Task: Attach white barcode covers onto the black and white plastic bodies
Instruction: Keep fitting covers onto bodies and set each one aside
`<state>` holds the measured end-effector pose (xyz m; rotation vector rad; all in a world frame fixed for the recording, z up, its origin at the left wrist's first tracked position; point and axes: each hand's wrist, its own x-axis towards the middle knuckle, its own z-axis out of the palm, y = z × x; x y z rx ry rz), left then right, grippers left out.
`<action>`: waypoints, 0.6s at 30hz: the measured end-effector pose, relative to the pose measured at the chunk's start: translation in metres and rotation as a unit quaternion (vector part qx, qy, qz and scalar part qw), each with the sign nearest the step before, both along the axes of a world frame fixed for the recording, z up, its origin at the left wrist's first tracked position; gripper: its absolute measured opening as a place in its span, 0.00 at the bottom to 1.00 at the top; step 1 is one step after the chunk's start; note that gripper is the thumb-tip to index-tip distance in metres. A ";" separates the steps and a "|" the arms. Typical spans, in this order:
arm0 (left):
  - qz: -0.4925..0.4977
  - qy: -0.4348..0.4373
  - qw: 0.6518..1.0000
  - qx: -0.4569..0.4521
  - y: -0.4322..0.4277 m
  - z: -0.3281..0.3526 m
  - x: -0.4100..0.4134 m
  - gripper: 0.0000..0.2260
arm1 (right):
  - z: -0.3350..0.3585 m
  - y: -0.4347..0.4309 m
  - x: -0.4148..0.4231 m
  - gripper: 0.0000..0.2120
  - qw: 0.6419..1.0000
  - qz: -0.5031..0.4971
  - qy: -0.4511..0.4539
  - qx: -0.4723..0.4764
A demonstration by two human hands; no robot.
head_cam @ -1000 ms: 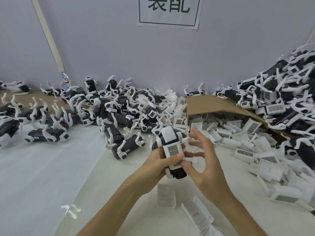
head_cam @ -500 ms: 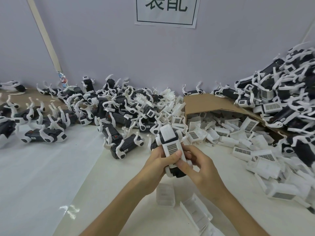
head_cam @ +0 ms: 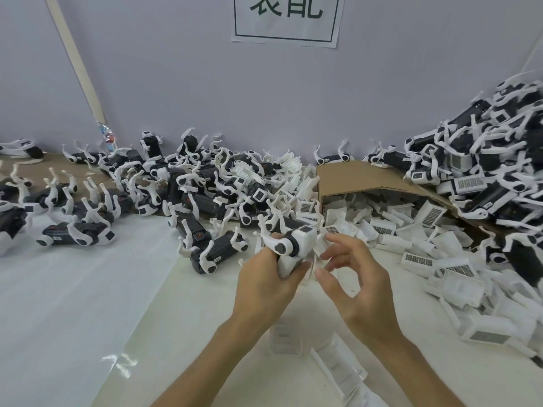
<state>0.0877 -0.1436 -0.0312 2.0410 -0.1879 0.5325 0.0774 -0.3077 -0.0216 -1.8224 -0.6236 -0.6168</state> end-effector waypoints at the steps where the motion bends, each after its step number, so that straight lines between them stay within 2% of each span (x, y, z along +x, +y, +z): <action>1: 0.008 -0.032 0.998 0.050 0.002 0.000 0.000 0.11 | 0.000 0.002 -0.001 0.18 1.000 0.012 0.013 0.010; 4: 0.012 -0.107 0.984 0.141 0.006 -0.003 0.001 0.13 | 0.001 0.002 0.001 0.13 0.998 0.020 0.051 0.018; 8: 0.012 -0.125 0.966 0.224 0.006 -0.006 0.003 0.12 | -0.001 0.000 0.002 0.08 0.998 0.001 0.069 -0.011; 15: 0.009 -0.139 0.962 0.235 0.004 -0.004 0.000 0.15 | 0.002 0.001 0.003 0.16 0.996 -0.026 0.086 -0.009; 18: 0.026 -0.152 0.962 0.226 0.005 -0.003 -0.002 0.17 | 0.004 0.002 0.002 0.13 0.994 -0.007 0.105 0.016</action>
